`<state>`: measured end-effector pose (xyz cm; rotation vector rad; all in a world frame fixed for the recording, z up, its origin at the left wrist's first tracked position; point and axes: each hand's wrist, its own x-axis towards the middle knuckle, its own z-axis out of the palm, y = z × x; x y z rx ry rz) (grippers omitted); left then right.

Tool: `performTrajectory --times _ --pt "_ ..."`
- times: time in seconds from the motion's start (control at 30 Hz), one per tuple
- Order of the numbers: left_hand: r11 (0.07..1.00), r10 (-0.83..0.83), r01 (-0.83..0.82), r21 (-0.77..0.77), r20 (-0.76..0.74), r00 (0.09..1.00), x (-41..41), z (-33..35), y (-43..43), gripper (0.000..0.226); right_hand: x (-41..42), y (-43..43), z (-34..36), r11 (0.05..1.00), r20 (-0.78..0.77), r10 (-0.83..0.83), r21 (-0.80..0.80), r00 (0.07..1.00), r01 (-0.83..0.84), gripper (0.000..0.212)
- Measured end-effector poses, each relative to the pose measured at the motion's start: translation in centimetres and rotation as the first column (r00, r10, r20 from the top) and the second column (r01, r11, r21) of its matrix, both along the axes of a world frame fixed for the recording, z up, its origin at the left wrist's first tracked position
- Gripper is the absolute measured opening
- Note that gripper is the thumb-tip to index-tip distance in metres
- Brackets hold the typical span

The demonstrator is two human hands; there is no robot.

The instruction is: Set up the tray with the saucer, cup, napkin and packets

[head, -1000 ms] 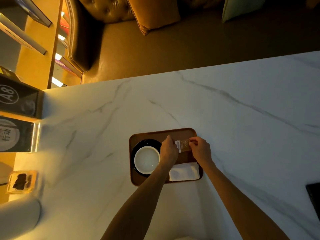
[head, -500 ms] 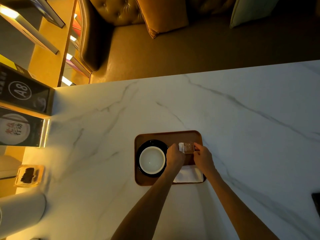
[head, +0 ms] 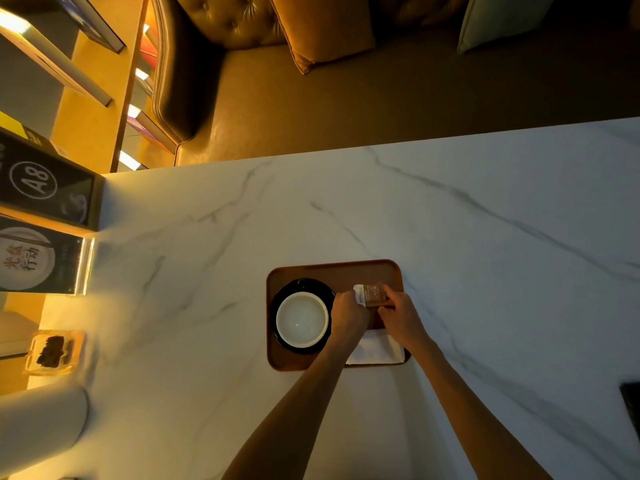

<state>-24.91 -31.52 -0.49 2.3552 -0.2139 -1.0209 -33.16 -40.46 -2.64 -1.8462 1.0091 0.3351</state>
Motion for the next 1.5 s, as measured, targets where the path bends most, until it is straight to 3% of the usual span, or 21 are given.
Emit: performTrajectory --times 0.43,0.67,0.8,1.27,1.5 --pt "0.997 -0.052 0.051 -0.061 -0.020 0.998 -0.5 0.1 0.5 0.026 -0.2 -0.1 0.4 0.997 -0.020 0.065 0.046 0.998 -0.064 0.068" --pt "0.999 0.013 -0.015 -0.044 -0.041 0.999 -1.0 0.5 0.2 0.042 -0.1 0.3 0.6 0.995 0.000 -0.053 0.083 0.999 0.053 0.070" --pt "0.999 -0.043 0.042 -0.020 -0.034 0.998 -1.0 0.4 0.2 0.044 -0.2 0.8 0.6 0.993 0.011 -0.066 0.095 0.998 0.064 0.070" --pt "0.998 -0.019 0.012 -0.067 -0.095 0.995 -0.9 1.1 0.6 0.048 0.0 0.9 1.4 0.994 -0.001 -0.041 0.102 0.999 0.041 0.072" --pt "0.979 -0.129 0.130 -0.160 0.014 0.991 -1.4 3.3 2.9 0.034 -1.3 1.6 3.7 0.999 0.064 -0.005 0.042 0.998 0.002 0.059"
